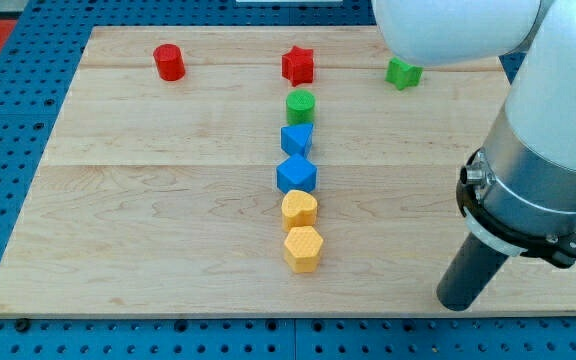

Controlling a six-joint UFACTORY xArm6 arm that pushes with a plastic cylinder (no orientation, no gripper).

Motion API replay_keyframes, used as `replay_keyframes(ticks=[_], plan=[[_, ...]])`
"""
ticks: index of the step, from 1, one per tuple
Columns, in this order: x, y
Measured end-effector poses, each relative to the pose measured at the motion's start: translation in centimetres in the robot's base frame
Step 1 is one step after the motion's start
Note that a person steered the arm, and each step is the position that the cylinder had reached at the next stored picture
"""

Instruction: Push red star into red circle

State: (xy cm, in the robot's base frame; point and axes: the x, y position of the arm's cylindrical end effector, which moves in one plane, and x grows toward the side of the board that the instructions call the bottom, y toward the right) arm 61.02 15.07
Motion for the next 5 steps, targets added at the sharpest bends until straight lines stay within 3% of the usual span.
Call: replay_keyframes(ticks=[4,5], plan=[[-0.6,2.7],[-5.2,5.2]])
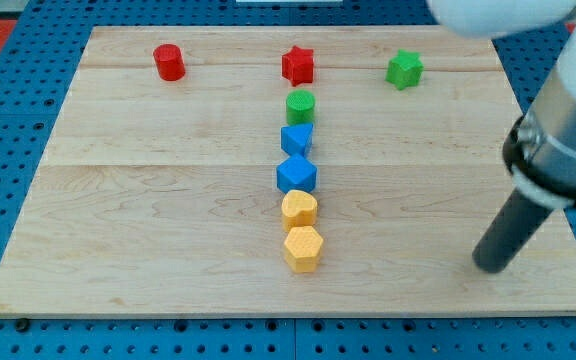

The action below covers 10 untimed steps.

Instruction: Push red star into red circle

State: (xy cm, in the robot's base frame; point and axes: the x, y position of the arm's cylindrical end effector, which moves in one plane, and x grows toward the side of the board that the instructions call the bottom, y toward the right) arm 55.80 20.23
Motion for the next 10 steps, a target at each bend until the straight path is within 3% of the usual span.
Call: replay_keyframes(ticks=[3,4,5,6,7,9,10], plan=[[-12.4,-2.7],[-14.1,-6.0],[-17.2,-6.2],[-22.7,-1.7],[-24.9,-1.4],[-23.0,-1.1],[-19.6,-6.9]])
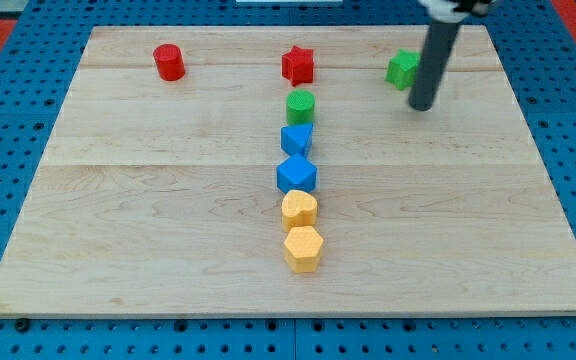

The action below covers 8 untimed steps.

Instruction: Push red star into red circle

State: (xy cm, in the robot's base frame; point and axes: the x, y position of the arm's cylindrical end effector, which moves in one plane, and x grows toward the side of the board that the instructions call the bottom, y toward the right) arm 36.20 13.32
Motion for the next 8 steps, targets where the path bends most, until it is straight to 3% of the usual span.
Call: replay_keyframes(ticks=[1,3,5,8], plan=[[-1.8,-4.3],[-8.2,-4.5],[-9.5,-13.7],[-9.5,-15.2]])
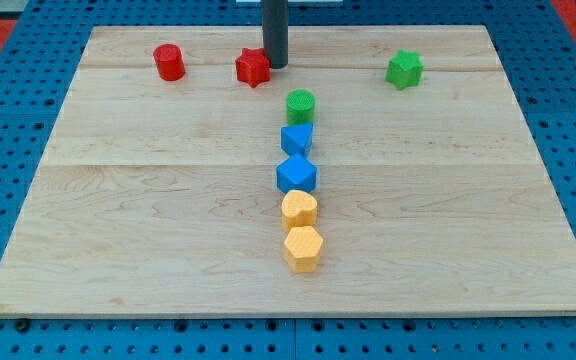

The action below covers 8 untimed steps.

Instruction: Push red star into red circle

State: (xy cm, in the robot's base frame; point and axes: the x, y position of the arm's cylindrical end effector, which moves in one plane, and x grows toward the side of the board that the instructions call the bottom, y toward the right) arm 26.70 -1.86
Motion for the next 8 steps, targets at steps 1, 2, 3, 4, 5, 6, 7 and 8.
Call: replay_keyframes(ticks=[1,2,3,4,5,6,7,8], plan=[[0.1,0.3],[2.0,0.3],[2.2,-1.6],[-1.1,-5.4],[-1.7,-7.0],[-0.9,-7.1],[0.4,-8.1],[1.0,-8.2]])
